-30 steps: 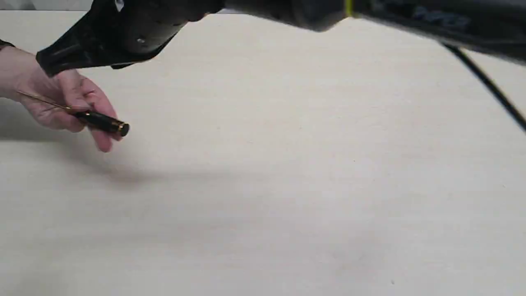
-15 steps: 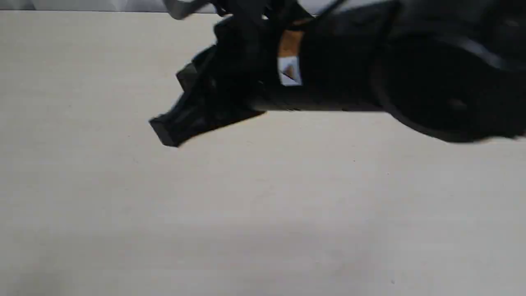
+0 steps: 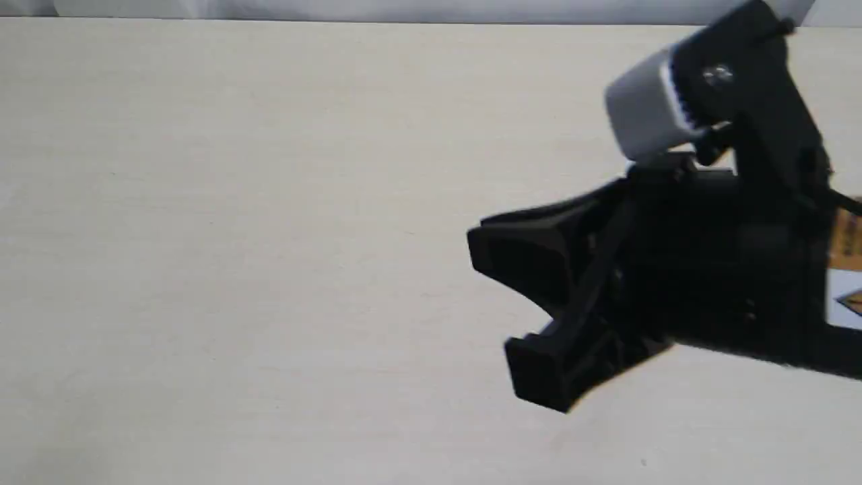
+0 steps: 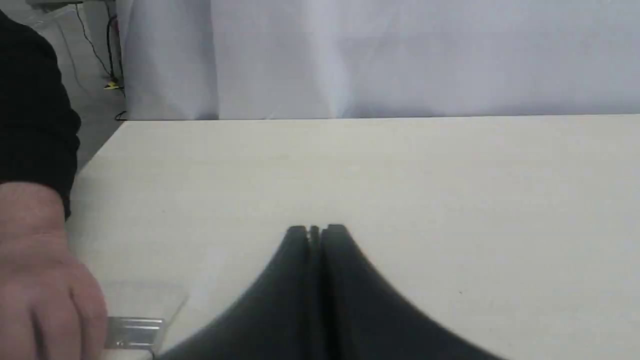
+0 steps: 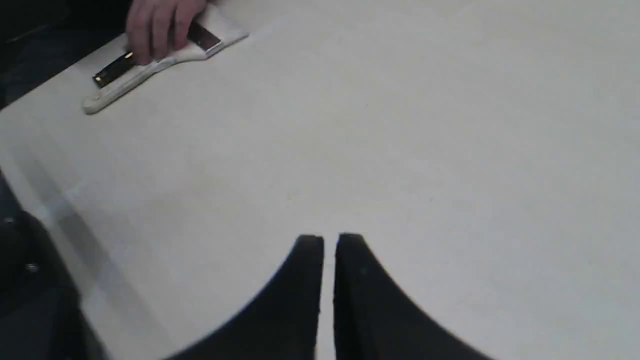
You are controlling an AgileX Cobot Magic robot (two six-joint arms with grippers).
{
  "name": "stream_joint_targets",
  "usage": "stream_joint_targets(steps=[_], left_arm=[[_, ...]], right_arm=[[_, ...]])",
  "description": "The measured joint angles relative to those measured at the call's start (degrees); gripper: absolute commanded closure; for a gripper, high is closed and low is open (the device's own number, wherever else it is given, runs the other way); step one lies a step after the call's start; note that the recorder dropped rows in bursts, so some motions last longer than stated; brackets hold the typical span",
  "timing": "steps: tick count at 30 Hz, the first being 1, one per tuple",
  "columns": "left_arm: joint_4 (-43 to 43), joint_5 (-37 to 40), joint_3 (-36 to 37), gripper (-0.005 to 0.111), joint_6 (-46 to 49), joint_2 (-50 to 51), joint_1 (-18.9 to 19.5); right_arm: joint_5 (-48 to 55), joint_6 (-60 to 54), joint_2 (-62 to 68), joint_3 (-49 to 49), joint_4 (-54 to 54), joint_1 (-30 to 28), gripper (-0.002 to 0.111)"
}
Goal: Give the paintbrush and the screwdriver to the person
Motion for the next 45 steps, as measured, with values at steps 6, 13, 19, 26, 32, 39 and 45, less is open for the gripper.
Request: stream_joint_targets(steps=[6, 13, 19, 26, 32, 39, 45], left_arm=[[0.0, 0.0, 0.0, 0.107, 0.0, 0.0, 0.0], [0.0, 0.0, 0.0, 0.107, 0.0, 0.0, 0.0], [0.0, 0.0, 0.0, 0.107, 0.0, 0.0, 0.0], [0.0, 0.0, 0.0, 0.107, 0.0, 0.0, 0.0], [0.0, 0.0, 0.0, 0.107, 0.0, 0.0, 0.0], [0.0, 0.0, 0.0, 0.107, 0.0, 0.0, 0.0], [0.0, 0.0, 0.0, 0.107, 0.0, 0.0, 0.0]], right_arm=[[6.44, 0.0, -6.93, 1.11, 2.44, 0.0, 0.104], [6.44, 1.05, -14.29, 1.11, -4.62, 0.0, 0.104], [8.74, 1.26, -20.56, 1.71, -7.4, -1.82, 0.104], [8.44, 1.26, -32.66, 7.78, -9.88, -20.62, 0.104], [7.97, -1.9, -42.92, 14.23, -9.96, -40.6, 0.104], [5.05, -8.76, -51.21, 19.67, -9.96, -56.93, 0.104], [4.03, -10.36, -53.92, 22.92, -9.96, -60.43, 0.104]])
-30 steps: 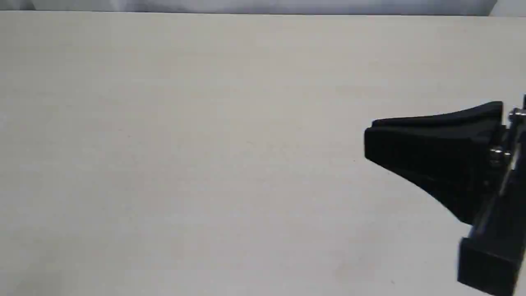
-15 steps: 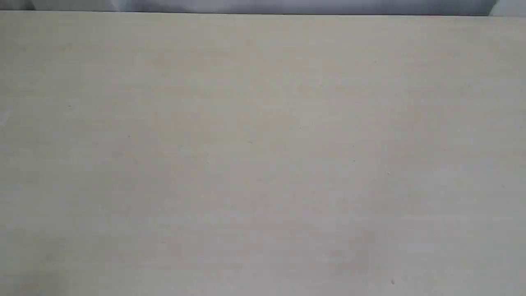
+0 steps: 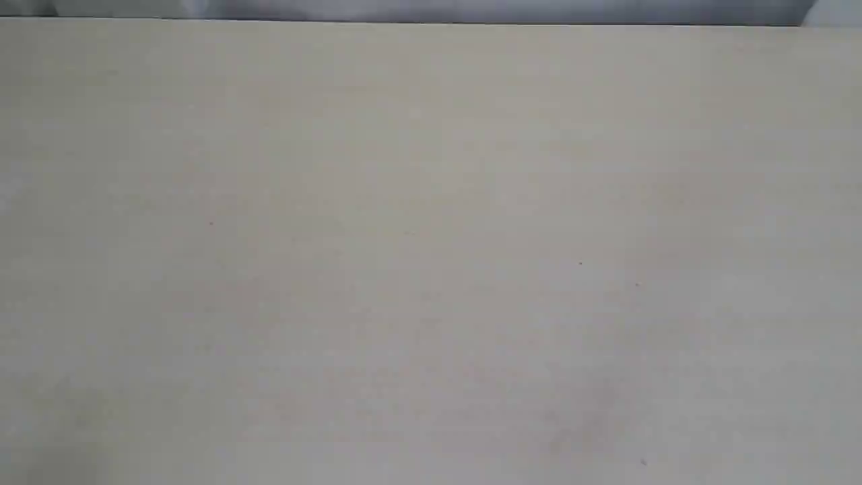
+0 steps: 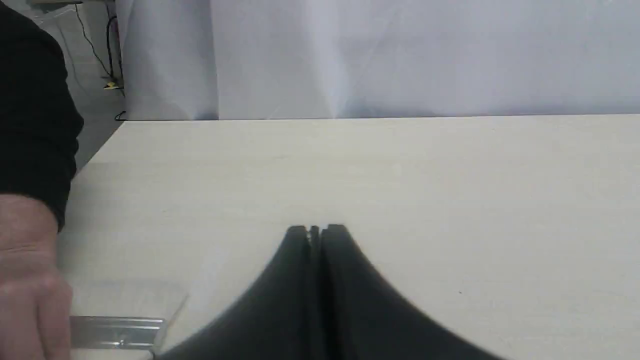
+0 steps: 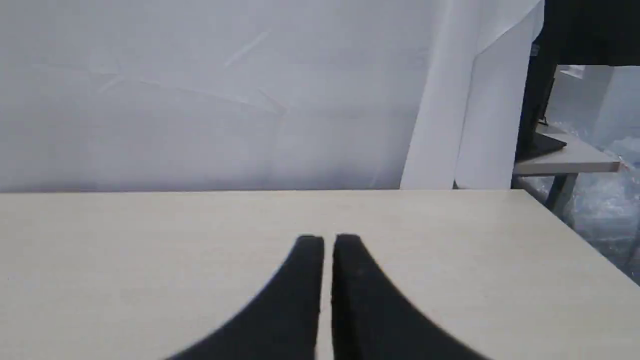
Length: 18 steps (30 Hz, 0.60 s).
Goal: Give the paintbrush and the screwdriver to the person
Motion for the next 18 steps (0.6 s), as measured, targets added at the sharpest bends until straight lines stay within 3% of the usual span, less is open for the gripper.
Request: stream_joint_targets(steps=[18], left_arm=[[0.0, 0.0, 0.0, 0.107, 0.0, 0.0, 0.0]], right_arm=[[0.91, -2.02, 0.0, 2.98, 0.86, 0.0, 0.104]])
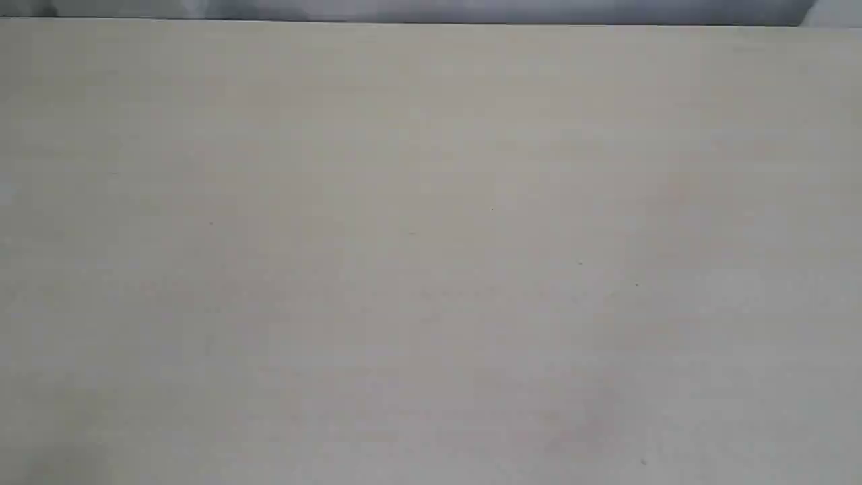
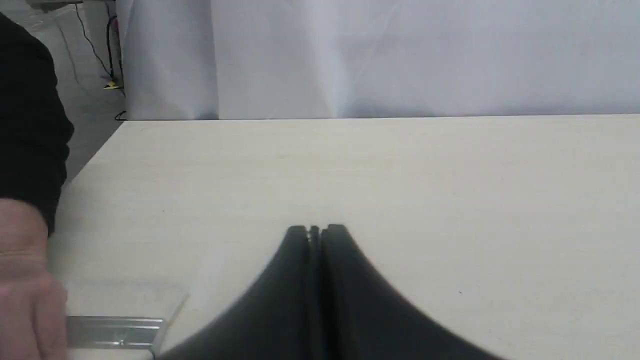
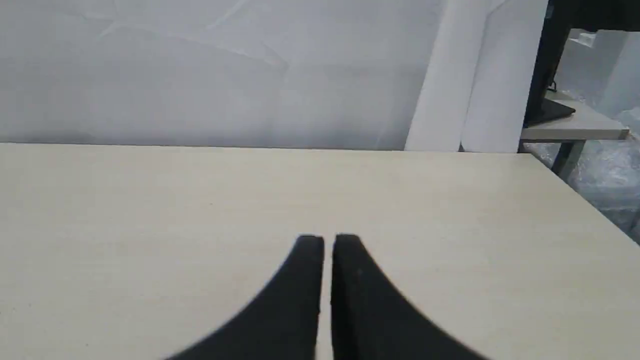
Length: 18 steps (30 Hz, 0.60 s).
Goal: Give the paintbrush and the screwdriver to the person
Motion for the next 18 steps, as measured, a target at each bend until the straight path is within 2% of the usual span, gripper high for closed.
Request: stream_joint_targets(steps=[10, 18], left_arm=[[0.0, 0.0, 0.0, 0.107, 0.0, 0.0, 0.0], [0.0, 0.0, 0.0, 0.107, 0.0, 0.0, 0.0]], right_arm=[[0.08, -0.01, 0.0, 7.08, 0.24, 0.0, 0.104], [-0.03, -4.32, 0.0, 8.34, 2.99, 0.0, 0.104]])
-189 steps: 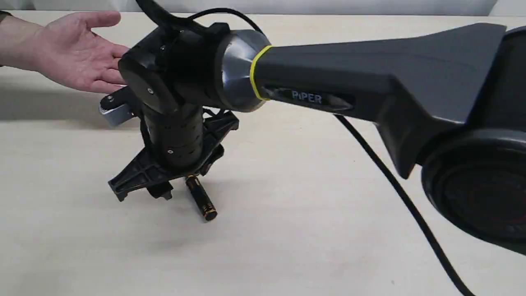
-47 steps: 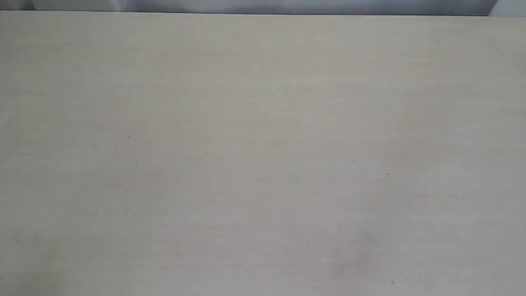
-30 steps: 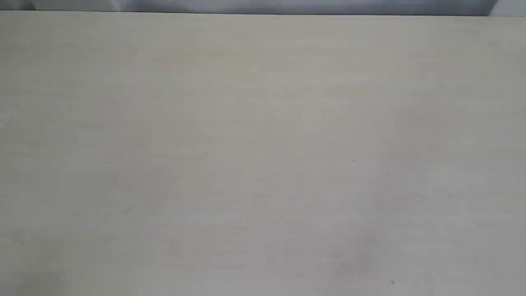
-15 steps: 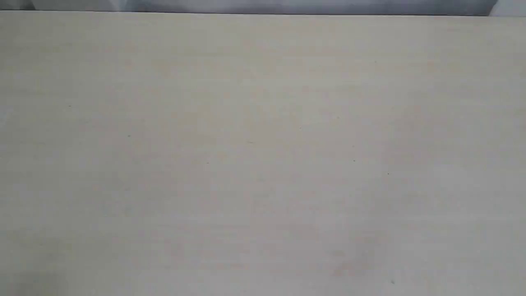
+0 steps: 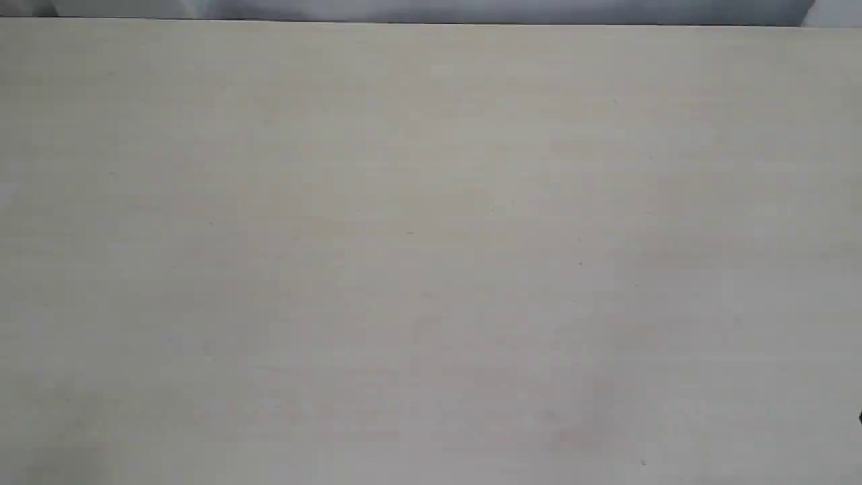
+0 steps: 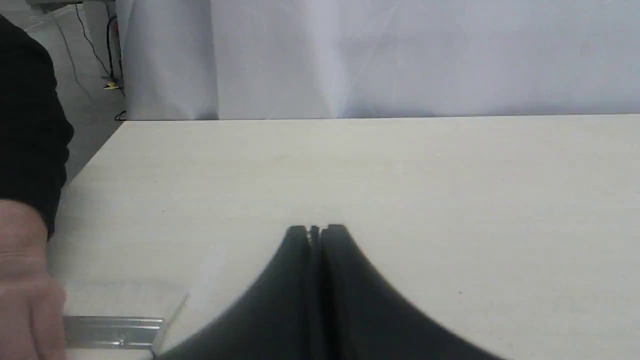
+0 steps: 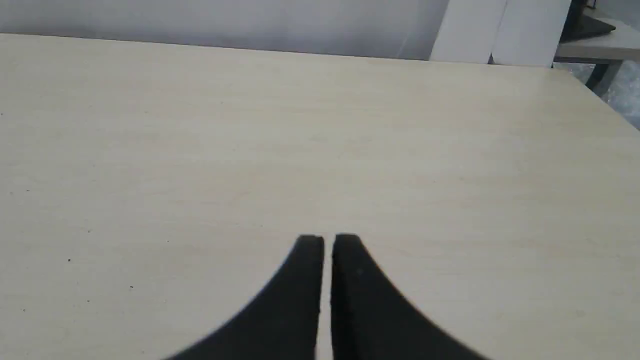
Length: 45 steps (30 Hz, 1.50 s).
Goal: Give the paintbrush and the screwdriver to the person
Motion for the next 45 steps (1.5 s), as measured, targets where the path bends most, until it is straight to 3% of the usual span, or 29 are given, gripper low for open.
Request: stream_joint_targets(steps=[45], left_arm=[[0.0, 0.0, 0.0, 0.107, 0.0, 0.0, 0.0]], right_arm=[[-1.89, 2.94, 0.0, 1.3, -1.1, 0.0, 0.104]])
